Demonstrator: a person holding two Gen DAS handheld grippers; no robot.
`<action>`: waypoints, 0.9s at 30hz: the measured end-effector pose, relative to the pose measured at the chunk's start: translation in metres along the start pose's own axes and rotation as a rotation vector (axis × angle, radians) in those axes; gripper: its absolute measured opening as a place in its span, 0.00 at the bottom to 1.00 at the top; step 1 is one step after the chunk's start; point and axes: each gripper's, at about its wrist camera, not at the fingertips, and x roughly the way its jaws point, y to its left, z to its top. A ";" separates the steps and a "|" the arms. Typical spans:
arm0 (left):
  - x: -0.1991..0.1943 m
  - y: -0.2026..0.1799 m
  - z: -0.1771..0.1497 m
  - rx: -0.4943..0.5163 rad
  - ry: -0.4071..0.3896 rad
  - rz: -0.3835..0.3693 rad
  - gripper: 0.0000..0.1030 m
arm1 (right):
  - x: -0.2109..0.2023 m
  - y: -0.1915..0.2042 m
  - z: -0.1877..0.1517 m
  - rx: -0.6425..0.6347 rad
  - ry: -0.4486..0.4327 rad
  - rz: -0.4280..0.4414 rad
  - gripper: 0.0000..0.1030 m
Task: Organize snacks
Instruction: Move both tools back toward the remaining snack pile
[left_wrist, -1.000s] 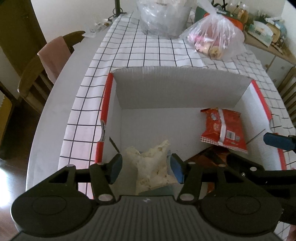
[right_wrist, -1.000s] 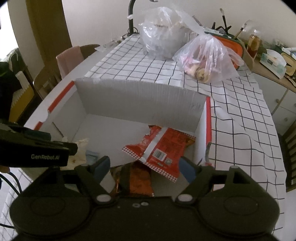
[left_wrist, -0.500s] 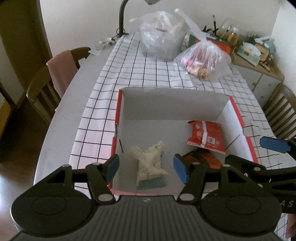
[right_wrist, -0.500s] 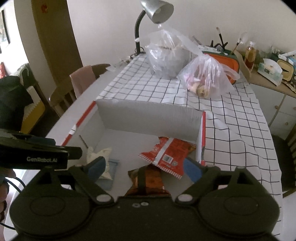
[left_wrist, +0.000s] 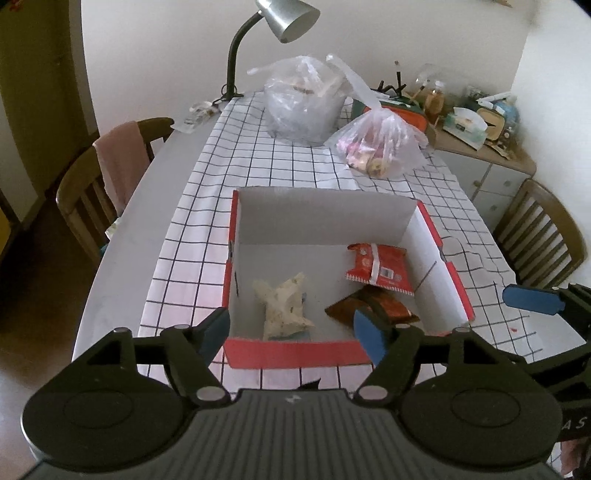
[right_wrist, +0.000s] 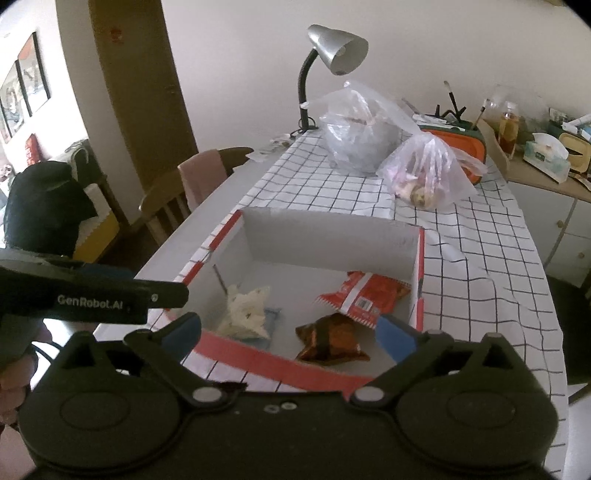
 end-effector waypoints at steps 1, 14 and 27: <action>-0.002 0.000 -0.002 0.001 -0.002 -0.003 0.72 | -0.003 0.001 -0.003 -0.001 0.001 -0.001 0.99; -0.022 -0.003 -0.061 0.042 0.025 -0.002 0.73 | -0.023 0.004 -0.054 0.040 0.059 -0.011 0.99; -0.013 -0.016 -0.137 0.128 0.118 -0.012 0.73 | -0.026 -0.011 -0.119 0.114 0.156 -0.061 0.99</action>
